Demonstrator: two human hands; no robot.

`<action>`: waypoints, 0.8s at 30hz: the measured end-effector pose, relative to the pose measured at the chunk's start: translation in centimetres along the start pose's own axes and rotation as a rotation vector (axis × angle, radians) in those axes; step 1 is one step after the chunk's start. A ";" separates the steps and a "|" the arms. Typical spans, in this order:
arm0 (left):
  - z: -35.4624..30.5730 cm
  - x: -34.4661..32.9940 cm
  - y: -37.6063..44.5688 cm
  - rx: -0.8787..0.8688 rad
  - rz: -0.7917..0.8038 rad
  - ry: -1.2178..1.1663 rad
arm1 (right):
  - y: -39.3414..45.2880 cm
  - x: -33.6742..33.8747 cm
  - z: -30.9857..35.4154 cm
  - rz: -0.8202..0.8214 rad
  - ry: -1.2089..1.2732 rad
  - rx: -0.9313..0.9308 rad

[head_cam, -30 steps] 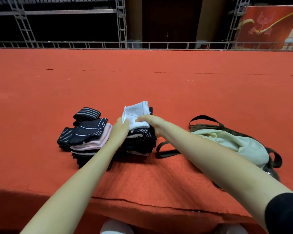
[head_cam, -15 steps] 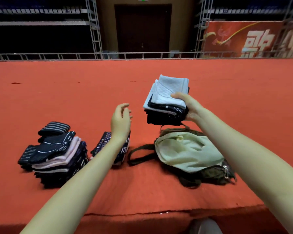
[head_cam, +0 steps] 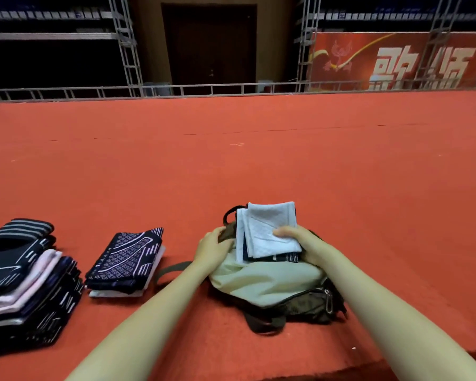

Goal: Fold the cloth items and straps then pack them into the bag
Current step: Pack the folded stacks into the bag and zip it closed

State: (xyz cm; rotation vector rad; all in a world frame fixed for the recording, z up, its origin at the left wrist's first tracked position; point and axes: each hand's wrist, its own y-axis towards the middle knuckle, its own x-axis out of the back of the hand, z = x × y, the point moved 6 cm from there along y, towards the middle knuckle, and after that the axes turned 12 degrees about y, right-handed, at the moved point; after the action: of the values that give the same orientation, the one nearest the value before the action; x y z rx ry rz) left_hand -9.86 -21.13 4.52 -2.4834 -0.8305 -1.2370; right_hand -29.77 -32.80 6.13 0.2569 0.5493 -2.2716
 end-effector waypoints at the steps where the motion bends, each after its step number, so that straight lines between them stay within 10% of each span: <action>1: 0.2 0.0 0.1 -0.014 -0.017 0.018 | 0.1 0.3 -0.2 0.008 0.009 -0.039; 15: -1.7 6.4 2.3 0.101 -0.091 -0.419 | 1.1 -3.5 2.5 0.118 -0.625 -0.385; 24: 0.3 5.8 2.5 0.139 -0.089 -0.461 | 0.1 -6.3 3.1 -0.060 -1.055 0.545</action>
State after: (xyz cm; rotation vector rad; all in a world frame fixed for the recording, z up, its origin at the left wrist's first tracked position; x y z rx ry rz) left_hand -5.41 -20.81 8.97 -2.6748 -1.1002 -0.6022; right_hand -25.42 -30.27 11.01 -0.6833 -0.6113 -2.1885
